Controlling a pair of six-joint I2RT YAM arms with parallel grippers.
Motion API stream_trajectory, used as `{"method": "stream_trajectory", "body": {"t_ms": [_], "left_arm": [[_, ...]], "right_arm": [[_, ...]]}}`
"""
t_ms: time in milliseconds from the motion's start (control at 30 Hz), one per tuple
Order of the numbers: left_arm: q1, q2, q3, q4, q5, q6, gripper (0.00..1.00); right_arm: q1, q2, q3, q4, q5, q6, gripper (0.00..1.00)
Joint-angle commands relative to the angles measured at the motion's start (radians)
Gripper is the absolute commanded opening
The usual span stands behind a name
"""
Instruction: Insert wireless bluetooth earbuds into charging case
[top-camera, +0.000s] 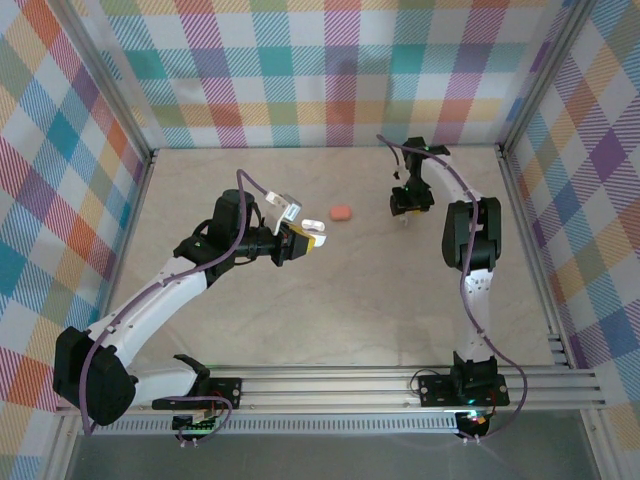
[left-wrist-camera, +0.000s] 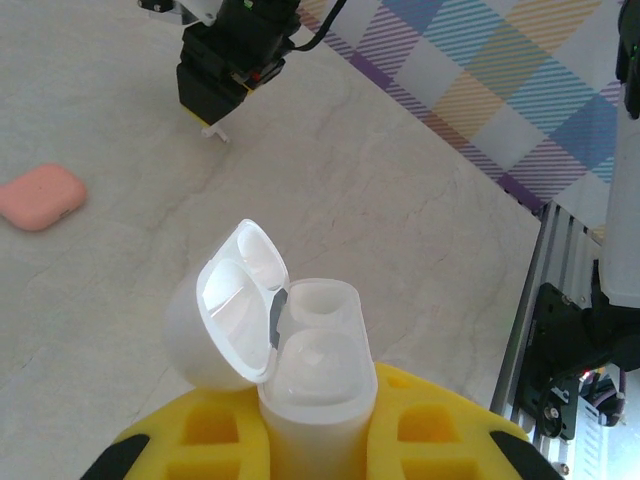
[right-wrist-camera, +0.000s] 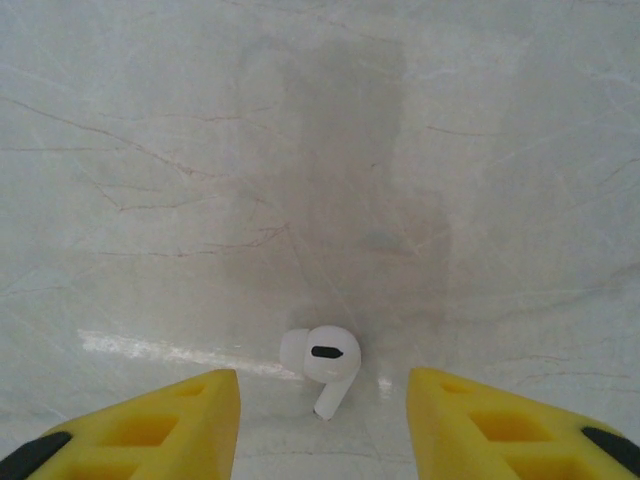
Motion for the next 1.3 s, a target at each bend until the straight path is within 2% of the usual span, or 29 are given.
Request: {"method": "stream_trajectory", "body": {"t_ms": [0,433,900,1067,1267], "left_arm": [[0.007,-0.019,-0.015,-0.001,0.001,0.017,0.00],[0.008,-0.037,-0.023,-0.001,-0.008,0.019,0.00],[0.008,-0.027,-0.012,0.009,-0.001,0.005,0.00],[0.008,-0.007,0.010,-0.007,0.009,0.008,0.00],[0.008,0.013,-0.019,0.073,0.040,-0.067,0.00]], "right_arm": [[0.014,0.027,0.020,-0.038,0.004,-0.018,0.47],[0.015,0.067,0.027,-0.055,0.021,-0.049,0.46],[0.015,0.066,0.051,-0.055,-0.003,-0.037,0.28],[0.024,0.001,0.006,-0.034,-0.029,-0.004,0.27],[0.038,-0.182,-0.142,0.044,-0.066,0.035,0.26]]}}
